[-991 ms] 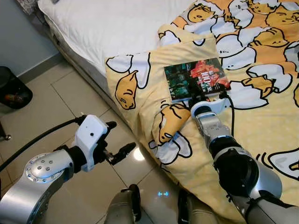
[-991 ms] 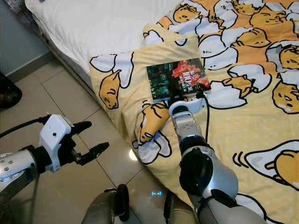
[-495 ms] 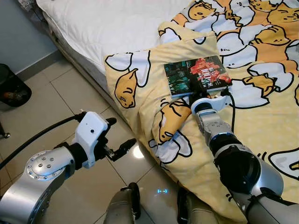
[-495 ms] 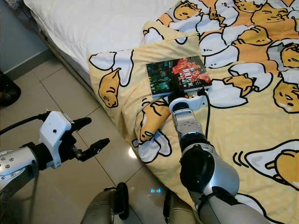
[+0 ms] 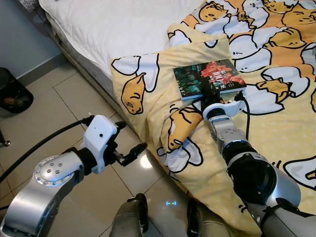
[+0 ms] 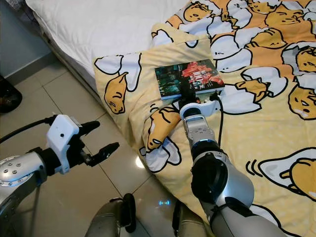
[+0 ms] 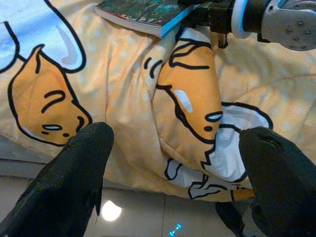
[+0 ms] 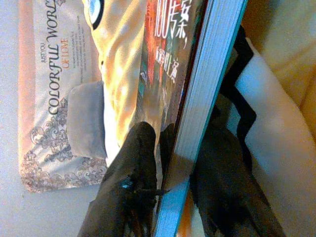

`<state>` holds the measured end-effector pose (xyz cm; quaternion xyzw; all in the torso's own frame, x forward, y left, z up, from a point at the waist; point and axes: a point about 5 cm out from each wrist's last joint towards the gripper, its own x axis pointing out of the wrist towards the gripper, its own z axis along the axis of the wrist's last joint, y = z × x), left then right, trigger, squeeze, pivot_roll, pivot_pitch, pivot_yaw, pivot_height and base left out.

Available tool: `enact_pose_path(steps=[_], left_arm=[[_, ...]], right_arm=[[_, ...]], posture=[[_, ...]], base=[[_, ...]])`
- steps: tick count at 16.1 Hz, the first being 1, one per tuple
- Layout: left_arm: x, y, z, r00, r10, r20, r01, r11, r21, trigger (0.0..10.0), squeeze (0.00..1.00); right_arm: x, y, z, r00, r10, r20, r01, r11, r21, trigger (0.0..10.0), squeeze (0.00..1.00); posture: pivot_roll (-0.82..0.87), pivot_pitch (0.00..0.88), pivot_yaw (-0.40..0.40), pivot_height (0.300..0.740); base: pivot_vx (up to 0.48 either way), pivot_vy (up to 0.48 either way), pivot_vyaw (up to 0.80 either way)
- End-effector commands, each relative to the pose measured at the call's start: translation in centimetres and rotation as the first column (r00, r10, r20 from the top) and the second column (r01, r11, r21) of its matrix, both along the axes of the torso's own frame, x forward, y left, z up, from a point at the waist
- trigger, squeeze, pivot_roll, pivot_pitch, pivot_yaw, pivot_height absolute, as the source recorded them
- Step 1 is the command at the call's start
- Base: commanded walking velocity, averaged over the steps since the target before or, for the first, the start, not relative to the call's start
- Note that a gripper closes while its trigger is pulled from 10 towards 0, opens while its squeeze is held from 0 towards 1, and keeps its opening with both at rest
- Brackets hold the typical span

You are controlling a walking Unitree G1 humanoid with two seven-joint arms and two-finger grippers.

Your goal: Clean up the room

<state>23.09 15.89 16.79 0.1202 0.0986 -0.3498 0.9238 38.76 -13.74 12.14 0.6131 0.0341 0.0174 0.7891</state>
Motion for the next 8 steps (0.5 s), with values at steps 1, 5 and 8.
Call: enact_pose_path(steps=[1, 5, 8], left_arm=[[0.03, -0.05, -0.41, 1.0, 0.006, -0.008, -0.006, 1.0, 0.005, 10.0, 0.67], [0.51, -0.17, -0.55, 1.0, 0.018, 0.002, -0.018, 1.0, -0.008, 10.0, 0.67], [0.84, -0.21, -0.71, 0.999, 0.048, 0.019, -0.047, 0.999, -0.018, 10.0, 0.67]], right_arm=[[-0.03, 0.36, -0.12, 1.0, 0.021, -0.01, -0.022, 0.999, -0.026, 0.0, 0.0], [-0.12, 0.1, -0.29, 1.0, 0.024, -0.013, -0.024, 0.999, -0.047, 0.0, 0.0], [-0.24, -0.22, -0.46, 1.0, 0.025, -0.004, -0.025, 0.998, -0.055, 0.0, 0.0]], posture=[[0.16, 0.223, 0.064, 0.74], [0.14, 0.192, 0.065, 0.74], [0.12, 0.166, 0.063, 0.74]], base=[[0.0, 0.0, 0.0], [0.0, 0.0, 0.0], [0.0, 0.0, 0.0]])
